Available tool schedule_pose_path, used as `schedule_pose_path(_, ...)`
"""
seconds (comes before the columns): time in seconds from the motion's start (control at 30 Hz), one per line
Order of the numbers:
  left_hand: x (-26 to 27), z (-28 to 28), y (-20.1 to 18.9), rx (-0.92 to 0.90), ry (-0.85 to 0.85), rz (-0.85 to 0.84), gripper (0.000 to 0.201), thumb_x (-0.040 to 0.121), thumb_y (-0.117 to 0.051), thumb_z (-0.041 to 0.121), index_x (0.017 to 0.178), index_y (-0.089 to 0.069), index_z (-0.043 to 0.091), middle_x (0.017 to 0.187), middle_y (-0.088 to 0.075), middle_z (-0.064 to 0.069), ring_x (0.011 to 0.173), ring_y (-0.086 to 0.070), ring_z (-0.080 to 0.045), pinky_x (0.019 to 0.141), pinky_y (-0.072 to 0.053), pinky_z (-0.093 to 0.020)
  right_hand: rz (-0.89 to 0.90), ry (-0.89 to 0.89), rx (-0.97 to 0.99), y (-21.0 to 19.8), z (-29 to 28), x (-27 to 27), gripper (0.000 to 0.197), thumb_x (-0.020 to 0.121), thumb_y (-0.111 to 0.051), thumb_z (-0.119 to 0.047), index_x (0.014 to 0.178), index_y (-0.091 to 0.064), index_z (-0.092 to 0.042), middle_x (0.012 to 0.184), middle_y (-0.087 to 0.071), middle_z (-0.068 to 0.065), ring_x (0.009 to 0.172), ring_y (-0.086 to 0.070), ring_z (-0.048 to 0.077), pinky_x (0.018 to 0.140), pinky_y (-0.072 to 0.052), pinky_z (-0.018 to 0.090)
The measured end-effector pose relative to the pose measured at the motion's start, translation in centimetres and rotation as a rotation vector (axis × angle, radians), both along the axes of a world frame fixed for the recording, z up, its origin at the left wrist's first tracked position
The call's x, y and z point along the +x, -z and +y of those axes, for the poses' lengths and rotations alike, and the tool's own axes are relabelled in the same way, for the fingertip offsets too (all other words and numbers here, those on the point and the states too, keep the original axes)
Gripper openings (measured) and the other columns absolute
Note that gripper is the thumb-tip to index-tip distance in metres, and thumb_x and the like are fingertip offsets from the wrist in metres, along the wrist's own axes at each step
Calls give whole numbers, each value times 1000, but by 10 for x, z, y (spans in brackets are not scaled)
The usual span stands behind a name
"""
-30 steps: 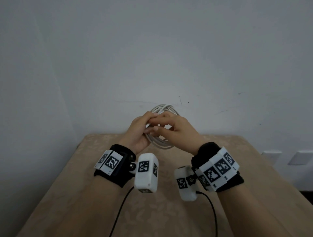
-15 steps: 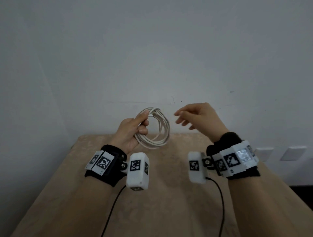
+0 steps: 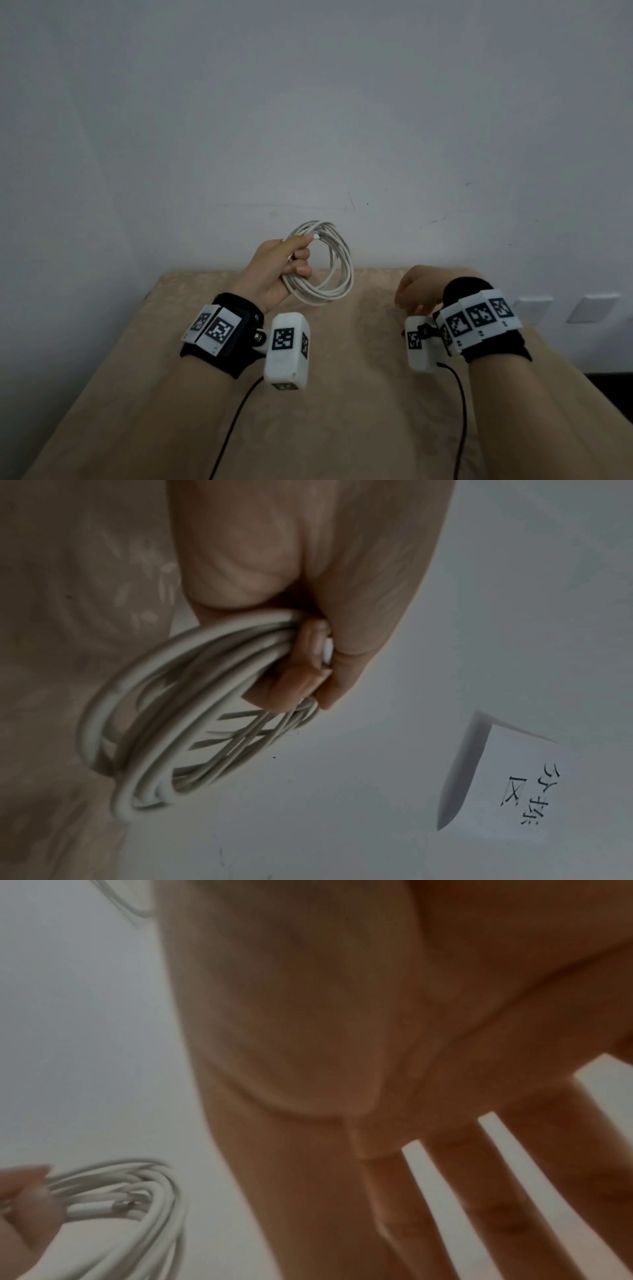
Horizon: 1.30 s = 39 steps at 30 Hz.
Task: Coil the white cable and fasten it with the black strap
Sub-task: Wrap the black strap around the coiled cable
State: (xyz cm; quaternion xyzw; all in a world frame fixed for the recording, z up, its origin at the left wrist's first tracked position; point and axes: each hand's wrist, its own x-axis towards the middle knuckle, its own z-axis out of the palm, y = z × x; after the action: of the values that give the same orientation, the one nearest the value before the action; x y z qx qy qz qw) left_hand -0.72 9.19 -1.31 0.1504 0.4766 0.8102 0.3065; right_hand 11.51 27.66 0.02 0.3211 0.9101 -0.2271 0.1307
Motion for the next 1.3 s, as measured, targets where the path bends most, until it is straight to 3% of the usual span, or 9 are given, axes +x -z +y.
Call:
schedule_pose_path(0.1,1,1,1,4,20,-3,23,93,-54,10,71,-58,5,56,-36,1,33,-25,-3,38,-32,-15,36,10,-39,1,-1,-1,25,93,-53,-12,111,-64,2,98,-67,13,86,-63,24,58,-48,26)
schedule_pose_path(0.3,2,2,4,15,41,-27,25,96,-51,12,72,-57,6,54,-38,2,34,-27,-3,41,-35,-15,115,6,-115,6,0,-6,21,91,-55,-7,105,-68,0,88,-69,8,80,-66,20,70,-56,28)
schedule_pose_path(0.4,3,3,4,18,43,-35,26,96,-51,13,72,-57,6,52,-37,3,34,-28,-3,42,-36,-16,174,-14,-87,6,-2,-8,17,89,-57,0,92,-71,-9,83,-65,2,74,-61,13,59,-52,19)
schedule_pose_path(0.53,4,3,4,19,58,-23,25,95,-52,12,70,-54,8,47,-33,6,33,-27,-3,42,-36,-16,280,-63,-102,3,1,-9,28,81,-59,10,84,-70,-16,89,-67,2,90,-63,17,77,-52,27)
schedule_pose_path(0.63,5,3,4,11,69,-3,23,94,-54,11,71,-54,9,47,-32,6,33,-27,-3,42,-34,-15,456,-50,-153,2,0,-11,21,78,-69,2,78,-72,-19,79,-69,-1,79,-65,12,72,-51,22)
schedule_pose_path(0.73,3,2,4,14,66,14,23,94,-55,12,70,-54,10,48,-32,6,33,-27,-3,42,-34,-15,697,7,-408,-1,-8,-14,5,78,-74,-3,76,-71,-7,73,-69,6,65,-67,12,71,-59,24)
schedule_pose_path(0.87,2,1,2,38,86,32,23,94,-54,14,72,-52,10,49,-32,6,34,-27,-3,42,-34,-16,877,-23,-579,-7,-22,-18,6,80,-73,-6,78,-70,-2,69,-66,7,62,-67,12,66,-58,24)
schedule_pose_path(1.1,10,-1,-5,-14,136,205,24,98,-48,23,75,-46,14,51,-40,6,39,-34,-7,49,-43,-22,989,-54,-608,-13,-46,-23,12,81,-73,-9,81,-70,2,65,-69,8,52,-63,9,52,-51,19)
schedule_pose_path(1.3,7,-1,-5,26,166,234,22,99,-44,22,80,-45,12,46,-35,9,38,-35,-6,52,-45,-22,922,-17,-543,-8,-52,-28,15,88,-65,-12,75,-71,-16,62,-66,0,51,-57,6,48,-48,17)
